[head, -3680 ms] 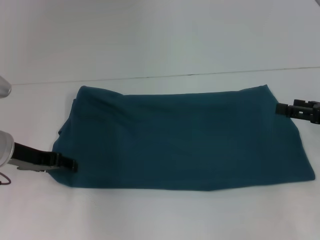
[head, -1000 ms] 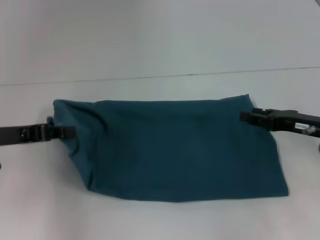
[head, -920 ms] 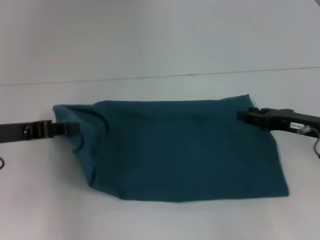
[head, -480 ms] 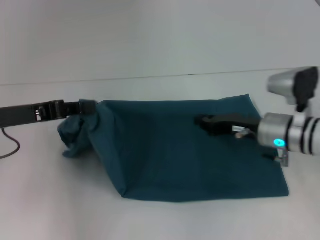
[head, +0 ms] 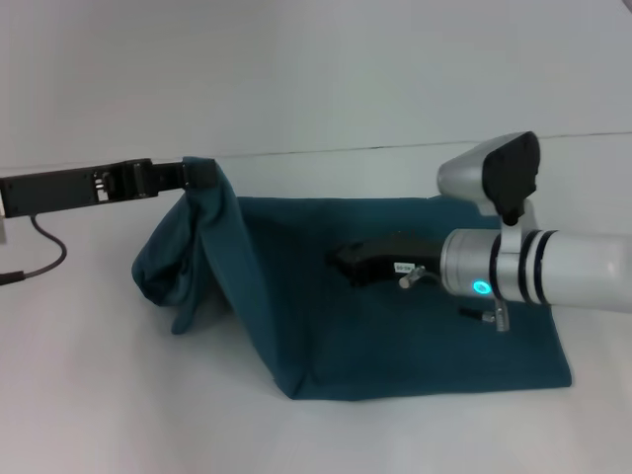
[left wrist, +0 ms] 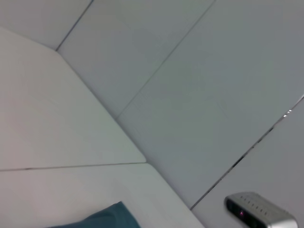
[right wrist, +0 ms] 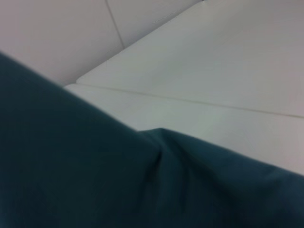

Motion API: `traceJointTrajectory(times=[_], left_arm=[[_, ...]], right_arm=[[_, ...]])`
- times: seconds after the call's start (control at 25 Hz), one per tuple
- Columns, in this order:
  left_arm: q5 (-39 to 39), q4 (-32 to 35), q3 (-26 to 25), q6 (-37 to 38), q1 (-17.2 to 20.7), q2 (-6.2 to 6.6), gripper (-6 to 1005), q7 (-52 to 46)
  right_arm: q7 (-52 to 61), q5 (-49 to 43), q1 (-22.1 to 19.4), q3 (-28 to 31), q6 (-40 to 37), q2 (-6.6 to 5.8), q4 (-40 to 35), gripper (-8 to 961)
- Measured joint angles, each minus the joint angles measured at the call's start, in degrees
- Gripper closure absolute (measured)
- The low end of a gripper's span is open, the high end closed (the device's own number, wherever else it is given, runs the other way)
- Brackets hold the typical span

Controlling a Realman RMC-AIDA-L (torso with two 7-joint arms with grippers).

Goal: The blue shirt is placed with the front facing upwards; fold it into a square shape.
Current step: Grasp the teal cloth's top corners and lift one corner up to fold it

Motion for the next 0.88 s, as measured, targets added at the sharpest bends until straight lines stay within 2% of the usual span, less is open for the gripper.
traceJointTrajectory(times=[0.36,0.88], left_arm=[[-2.5,-0.8,0.0,0.0,-1.3,0.02,997,0.3],[-5.5,-0.8,0.0,0.0,-1.9,1.68,997,0.7]], right_arm=[[-3.3,0.3,4.0,-0.3,1.9,0.31,6.0,953],[-4.1,-0.3,9.4,-0.4,4.2,0.51,12.3,953]])
